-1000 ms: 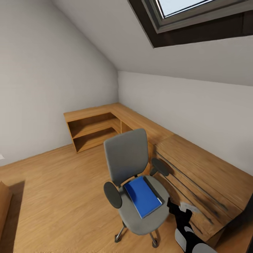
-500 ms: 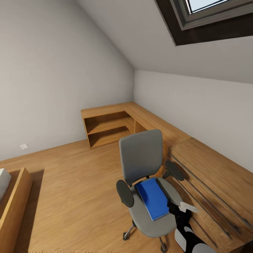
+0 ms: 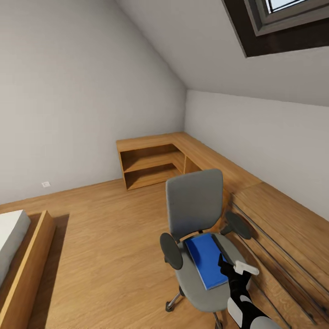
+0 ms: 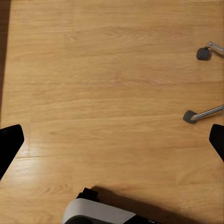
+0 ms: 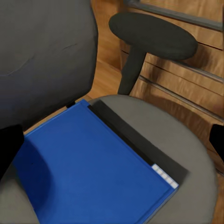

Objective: In the bedroom, organize the workspace by keeping the computer under the desk, ensuring the monitor is on the desk, placing the keyboard on the desk next to the monitor, placing the mouse on the desk next to the keyboard, moving the folder from the swivel chair onto the desk next to the mouse, stacking the notebook on top of the folder with the pen on top of the notebook, and positioning the swivel chair next to the desk.

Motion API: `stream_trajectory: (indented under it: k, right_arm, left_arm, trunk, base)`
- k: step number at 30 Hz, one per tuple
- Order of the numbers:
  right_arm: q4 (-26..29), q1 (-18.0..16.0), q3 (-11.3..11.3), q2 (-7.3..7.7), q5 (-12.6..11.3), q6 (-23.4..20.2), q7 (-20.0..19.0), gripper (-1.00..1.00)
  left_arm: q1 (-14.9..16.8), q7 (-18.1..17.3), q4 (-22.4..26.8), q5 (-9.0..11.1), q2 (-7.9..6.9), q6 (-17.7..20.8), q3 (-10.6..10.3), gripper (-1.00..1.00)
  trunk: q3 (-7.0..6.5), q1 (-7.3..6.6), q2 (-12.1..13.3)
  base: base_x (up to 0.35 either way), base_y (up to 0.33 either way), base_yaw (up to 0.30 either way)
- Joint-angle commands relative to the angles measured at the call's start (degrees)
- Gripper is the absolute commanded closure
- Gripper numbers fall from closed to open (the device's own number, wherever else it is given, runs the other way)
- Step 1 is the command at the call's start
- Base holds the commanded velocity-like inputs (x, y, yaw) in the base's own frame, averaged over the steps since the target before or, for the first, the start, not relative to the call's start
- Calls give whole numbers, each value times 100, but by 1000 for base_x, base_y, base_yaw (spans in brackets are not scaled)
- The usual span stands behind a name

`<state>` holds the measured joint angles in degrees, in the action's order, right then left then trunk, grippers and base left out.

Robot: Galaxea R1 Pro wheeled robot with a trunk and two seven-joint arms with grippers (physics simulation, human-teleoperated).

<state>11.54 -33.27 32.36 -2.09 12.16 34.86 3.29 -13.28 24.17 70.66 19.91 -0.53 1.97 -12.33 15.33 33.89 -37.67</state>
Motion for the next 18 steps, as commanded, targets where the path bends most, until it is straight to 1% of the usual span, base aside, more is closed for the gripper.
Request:
stream_trajectory:
  k: [1, 4, 18]
  right_arm:
    - [-3, -4, 25, -3, 61, 42, 34, -100]
    - [-9, -4, 25, -8, 65, 123, 32, -100]
    - [-12, -4, 22, -10, 67, 153, 23, -100]
  left_arm:
    - [1, 40, 16, 29, -6, 19, -13, -100]
    - [1, 41, 24, 30, -6, 19, -8, -100]
    - [1, 39, 24, 31, -5, 23, -13, -100]
  trunk:
    - [26, 24, -49]
    - [80, 90, -169]
    - [331, 398, -731]
  base:
    - [0, 0, 11]
    - [0, 0, 4]
    - [0, 0, 0]
